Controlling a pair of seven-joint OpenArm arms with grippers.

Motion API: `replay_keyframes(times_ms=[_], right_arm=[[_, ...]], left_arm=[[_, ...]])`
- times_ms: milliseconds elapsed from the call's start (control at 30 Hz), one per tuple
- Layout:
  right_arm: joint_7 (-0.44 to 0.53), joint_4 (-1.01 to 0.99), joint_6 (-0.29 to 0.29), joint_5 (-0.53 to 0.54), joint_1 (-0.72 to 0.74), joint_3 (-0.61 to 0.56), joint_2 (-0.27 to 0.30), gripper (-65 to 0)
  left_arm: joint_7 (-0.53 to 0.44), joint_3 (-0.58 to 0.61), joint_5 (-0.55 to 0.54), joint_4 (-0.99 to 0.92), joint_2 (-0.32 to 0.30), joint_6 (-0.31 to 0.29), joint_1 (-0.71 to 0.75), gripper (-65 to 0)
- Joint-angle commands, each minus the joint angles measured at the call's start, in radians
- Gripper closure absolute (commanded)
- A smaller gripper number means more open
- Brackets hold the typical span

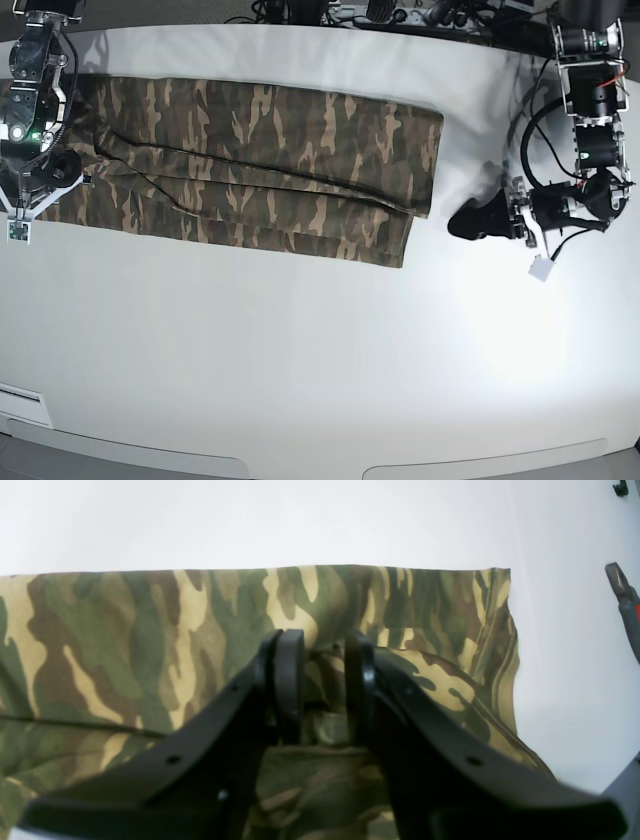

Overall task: Fold the T-shirt properly
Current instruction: 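Move the left gripper to the strip's free end and grasp it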

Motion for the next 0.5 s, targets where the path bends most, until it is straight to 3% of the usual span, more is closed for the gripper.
replay_keyframes(times_ms=[0, 133, 467], right_arm=[[0.014, 0.017, -0.004, -0.012, 0.01, 0.01, 0.016, -17.2], [0.015, 0.017, -0.005, -0.012, 0.011, 0.01, 0.017, -17.2], [0.016, 0.017, -0.005, -0.012, 0.011, 0.01, 0.016, -17.2]], left_arm=[[0.012, -0.004, 0.031, 0.01, -0.003, 0.016, -0.011, -35.8], [0.012, 0.007, 0.094, 0.01, 0.013, 0.035, -0.011, -35.8], [0.012, 0.167, 0.119, 0.01, -0.061, 0.043, -0.098, -35.8]])
